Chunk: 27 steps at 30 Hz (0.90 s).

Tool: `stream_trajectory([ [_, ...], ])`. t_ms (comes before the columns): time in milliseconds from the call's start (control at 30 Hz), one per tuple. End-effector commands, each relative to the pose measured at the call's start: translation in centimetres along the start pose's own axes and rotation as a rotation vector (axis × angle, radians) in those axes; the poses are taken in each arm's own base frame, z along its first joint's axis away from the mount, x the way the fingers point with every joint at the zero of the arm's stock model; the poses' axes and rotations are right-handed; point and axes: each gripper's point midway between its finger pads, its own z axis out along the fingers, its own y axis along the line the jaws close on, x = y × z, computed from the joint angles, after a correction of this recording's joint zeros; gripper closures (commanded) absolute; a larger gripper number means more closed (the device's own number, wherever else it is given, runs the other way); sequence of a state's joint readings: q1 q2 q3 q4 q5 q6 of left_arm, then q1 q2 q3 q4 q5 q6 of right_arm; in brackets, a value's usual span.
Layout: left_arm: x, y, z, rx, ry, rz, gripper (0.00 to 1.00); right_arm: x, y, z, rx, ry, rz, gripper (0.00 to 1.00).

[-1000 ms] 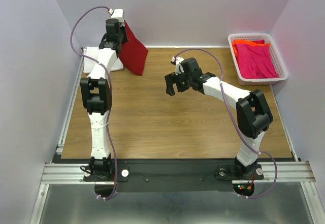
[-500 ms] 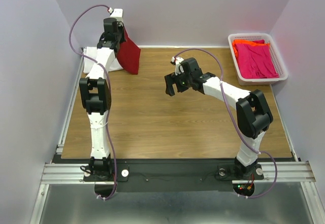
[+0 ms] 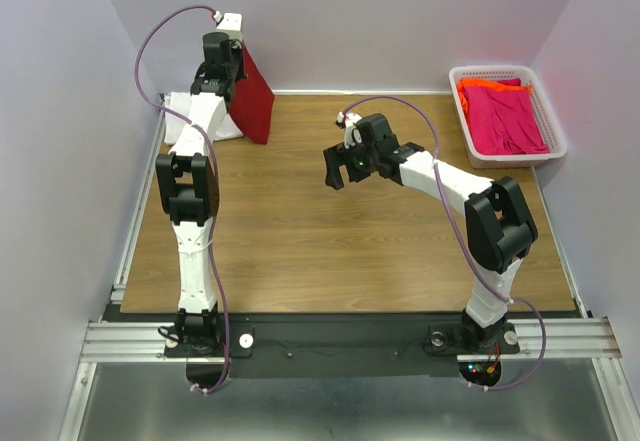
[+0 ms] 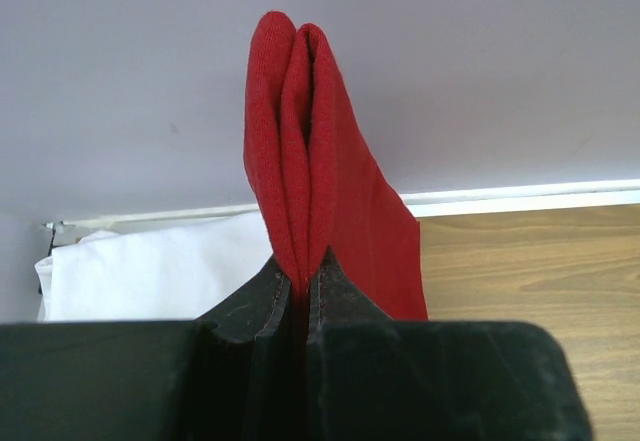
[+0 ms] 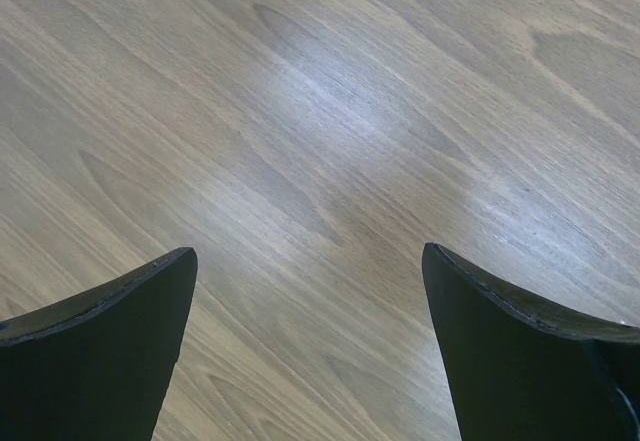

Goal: Fold and stack the t-shirts
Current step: Neatly place the folded tshirt to the corner

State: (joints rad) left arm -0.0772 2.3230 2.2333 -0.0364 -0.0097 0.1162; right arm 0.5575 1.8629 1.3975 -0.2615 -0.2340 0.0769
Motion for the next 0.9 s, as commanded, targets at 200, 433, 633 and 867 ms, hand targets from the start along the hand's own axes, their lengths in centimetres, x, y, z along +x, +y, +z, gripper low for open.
stream_trajectory([
  [200, -11.6, 3.7, -4.2, -0.068, -0.275, 0.003, 1.00, -1.0, 0.7, 0.0, -0.028, -0.029, -0.006, 0.00],
  [433, -10.0, 5.4, -4.0, -0.080, -0.243, 0.005, 1.00, -0.7, 0.7, 0.2, -0.029, -0.021, -0.003, 0.00],
  [633, -6.1, 10.0, -2.2, -0.069, -0.190, 0.009, 1.00, 0.2, 0.6, 0.7, -0.033, 0.001, 0.004, 0.00],
  [867, 2.4, 13.2, 1.1, 0.031, -0.057, 0.021, 1.00, 1.3, 0.5, 1.5, -0.041, 0.035, 0.016, 0.00],
])
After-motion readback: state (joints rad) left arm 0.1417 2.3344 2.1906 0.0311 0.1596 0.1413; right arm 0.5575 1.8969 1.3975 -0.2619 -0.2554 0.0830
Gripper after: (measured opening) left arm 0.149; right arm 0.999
